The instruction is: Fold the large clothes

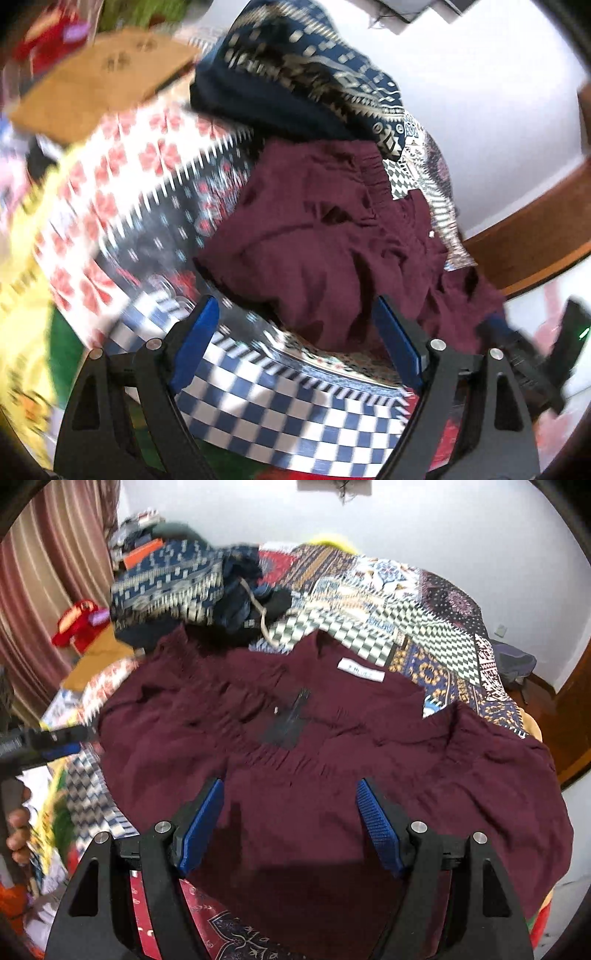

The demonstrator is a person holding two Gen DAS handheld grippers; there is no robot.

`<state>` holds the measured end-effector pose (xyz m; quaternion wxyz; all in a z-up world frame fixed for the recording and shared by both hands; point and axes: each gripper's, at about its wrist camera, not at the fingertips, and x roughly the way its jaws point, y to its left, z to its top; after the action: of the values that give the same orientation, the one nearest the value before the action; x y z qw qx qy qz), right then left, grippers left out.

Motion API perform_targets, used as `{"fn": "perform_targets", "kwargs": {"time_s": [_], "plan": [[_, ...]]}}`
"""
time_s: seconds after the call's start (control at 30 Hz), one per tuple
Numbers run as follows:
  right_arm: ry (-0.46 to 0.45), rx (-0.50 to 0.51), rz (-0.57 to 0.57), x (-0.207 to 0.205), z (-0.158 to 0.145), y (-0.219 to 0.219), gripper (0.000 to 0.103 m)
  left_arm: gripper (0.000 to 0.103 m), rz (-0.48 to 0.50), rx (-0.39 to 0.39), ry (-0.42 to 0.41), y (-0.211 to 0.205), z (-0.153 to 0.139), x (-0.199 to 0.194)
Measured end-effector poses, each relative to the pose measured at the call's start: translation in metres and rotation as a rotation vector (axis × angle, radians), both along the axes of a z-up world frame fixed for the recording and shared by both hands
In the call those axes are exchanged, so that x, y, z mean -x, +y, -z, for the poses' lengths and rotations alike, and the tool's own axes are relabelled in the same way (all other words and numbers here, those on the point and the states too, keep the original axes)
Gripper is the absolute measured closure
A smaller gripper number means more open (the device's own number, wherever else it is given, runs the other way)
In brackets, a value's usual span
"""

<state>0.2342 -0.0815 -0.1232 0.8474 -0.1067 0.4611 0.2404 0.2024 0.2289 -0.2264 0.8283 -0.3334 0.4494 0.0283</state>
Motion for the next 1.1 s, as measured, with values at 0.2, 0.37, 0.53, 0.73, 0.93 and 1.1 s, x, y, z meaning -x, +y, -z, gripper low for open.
{"fn": "perform_targets", "kwargs": {"time_s": [0.2,0.37,0.53,0.73,0.93,1.1], "plan": [[0.006,0.066,-0.018,0.006,0.02,0.005,0.028,0.018,0.03,0.196,0.023,-0.01,0.028,-0.015],[0.023,0.033,-0.008,0.004,0.022,0.0,0.024,0.018,0.022,0.263,0.045,-0.009,0.045,-0.033],[0.035,0.012,-0.001,0.002,0.026,0.0,0.021,0.017,-0.021,0.39,0.026,0.0,0.064,-0.057],[0.042,0.01,-0.002,0.0,0.026,0.0,0.021,0.009,-0.098,0.432,0.003,-0.004,0.073,-0.083],[0.043,0.024,0.005,0.0,0.024,0.001,0.021,0.03,-0.195,0.206,0.051,-0.036,0.058,-0.091],[0.025,0.055,0.02,0.002,0.018,-0.001,0.021,0.054,-0.21,0.149,0.041,-0.041,0.049,-0.087]]}}
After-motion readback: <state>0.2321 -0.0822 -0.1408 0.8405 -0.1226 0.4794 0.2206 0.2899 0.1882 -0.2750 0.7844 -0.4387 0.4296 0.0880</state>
